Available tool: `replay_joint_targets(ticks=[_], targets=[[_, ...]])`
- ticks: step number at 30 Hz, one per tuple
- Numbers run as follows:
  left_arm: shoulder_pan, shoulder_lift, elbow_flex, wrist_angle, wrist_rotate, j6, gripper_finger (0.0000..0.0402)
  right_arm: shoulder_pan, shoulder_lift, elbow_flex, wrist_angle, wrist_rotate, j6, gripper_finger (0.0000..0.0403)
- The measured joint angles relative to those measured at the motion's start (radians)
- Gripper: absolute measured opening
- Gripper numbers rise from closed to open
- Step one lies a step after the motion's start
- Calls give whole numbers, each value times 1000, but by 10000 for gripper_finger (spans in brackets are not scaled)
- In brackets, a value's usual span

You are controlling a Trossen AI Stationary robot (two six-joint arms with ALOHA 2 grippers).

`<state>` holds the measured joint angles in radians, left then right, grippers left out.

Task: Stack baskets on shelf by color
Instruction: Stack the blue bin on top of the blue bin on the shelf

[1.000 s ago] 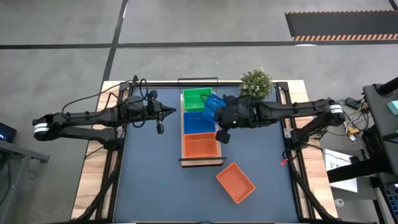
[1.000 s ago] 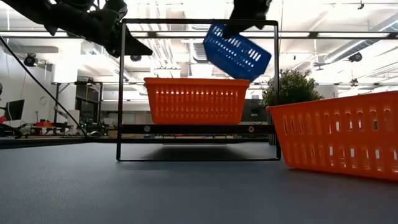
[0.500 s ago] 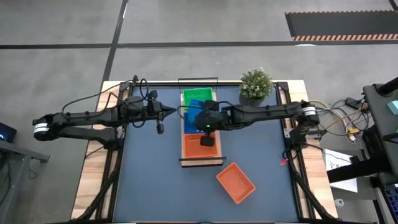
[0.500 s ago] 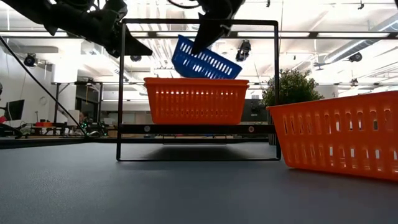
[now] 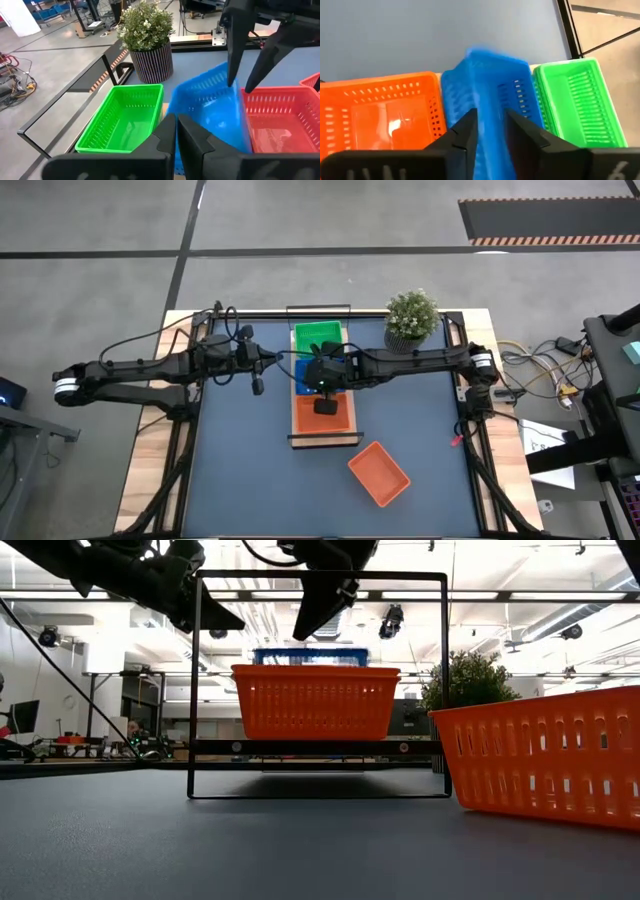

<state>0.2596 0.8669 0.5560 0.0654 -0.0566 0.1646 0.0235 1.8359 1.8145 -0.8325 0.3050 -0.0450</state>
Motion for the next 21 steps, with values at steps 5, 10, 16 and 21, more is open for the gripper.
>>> replay_joint_targets(ticks=[5,10,16,21], targets=[[0,0,0,-1,0,0,0,0,-10,-1,-2,-3,27,110],[-1,0,0,-1,0,0,0,3,-30,1,-3,-17,26,121],[-4,0,0,3,0,0,0,2,-35,-2,-5,-17,26,56],[-5,0,0,3,0,0,0,-17,-10,-57,10,-14,40,14]])
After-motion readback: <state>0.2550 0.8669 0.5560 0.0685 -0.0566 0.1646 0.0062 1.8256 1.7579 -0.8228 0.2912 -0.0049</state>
